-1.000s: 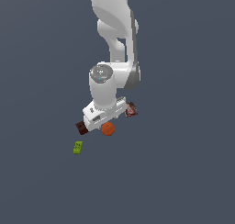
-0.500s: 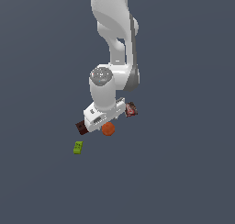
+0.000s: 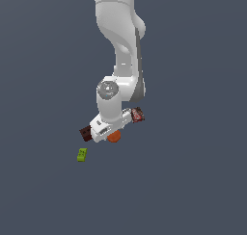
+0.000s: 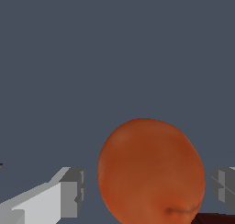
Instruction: Pick up a designated object from a clutter of objects.
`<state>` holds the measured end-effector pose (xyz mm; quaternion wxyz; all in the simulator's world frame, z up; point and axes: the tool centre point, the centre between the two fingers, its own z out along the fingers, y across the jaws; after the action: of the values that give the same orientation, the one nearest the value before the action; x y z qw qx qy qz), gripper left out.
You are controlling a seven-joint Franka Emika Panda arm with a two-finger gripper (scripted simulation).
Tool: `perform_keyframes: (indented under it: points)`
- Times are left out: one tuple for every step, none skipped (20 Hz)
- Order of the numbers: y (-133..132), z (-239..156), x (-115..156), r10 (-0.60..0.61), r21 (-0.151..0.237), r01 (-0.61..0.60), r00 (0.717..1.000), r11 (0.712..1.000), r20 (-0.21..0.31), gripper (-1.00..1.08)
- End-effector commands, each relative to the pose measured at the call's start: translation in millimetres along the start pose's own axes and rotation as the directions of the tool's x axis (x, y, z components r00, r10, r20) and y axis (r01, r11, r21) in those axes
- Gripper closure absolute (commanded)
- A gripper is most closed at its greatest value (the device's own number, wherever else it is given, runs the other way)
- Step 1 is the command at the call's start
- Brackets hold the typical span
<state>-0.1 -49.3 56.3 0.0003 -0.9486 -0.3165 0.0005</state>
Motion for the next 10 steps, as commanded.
perform_keyframes:
  points:
    - [0.4,7.0,0.4,-0.001,-0.001,0.001,1.0,1.0,-0.001,-0.92]
    - [0.6,8.3,0.5,-0.001,-0.001,0.001,1.0,1.0,-0.001,-0.92]
    - [0.7,9.1,0.5,-0.001,-0.001,0.001,1.0,1.0,-0.001,-0.92]
    - [0.8,9.4,0.6,-0.001,-0.001,0.001,1.0,1.0,-0.001,-0.92]
    - [0.8,9.4,0.6,-0.001,-0.001,0.001,1.0,1.0,-0.001,1.08]
    - [0.8,9.4,0.6,-0.001,-0.001,0.001,1.0,1.0,-0.001,1.08]
    - [0.8,9.4,0.6,-0.001,-0.001,0.001,1.0,1.0,-0.001,1.08]
    - [0.8,9.4,0.6,-0.001,-0.001,0.001,1.0,1.0,-0.001,1.08]
    - [0.8,9.4,0.6,-0.001,-0.001,0.001,1.0,1.0,-0.001,1.08]
    - [0.8,9.4,0.6,-0.001,-0.001,0.001,1.0,1.0,-0.001,1.08]
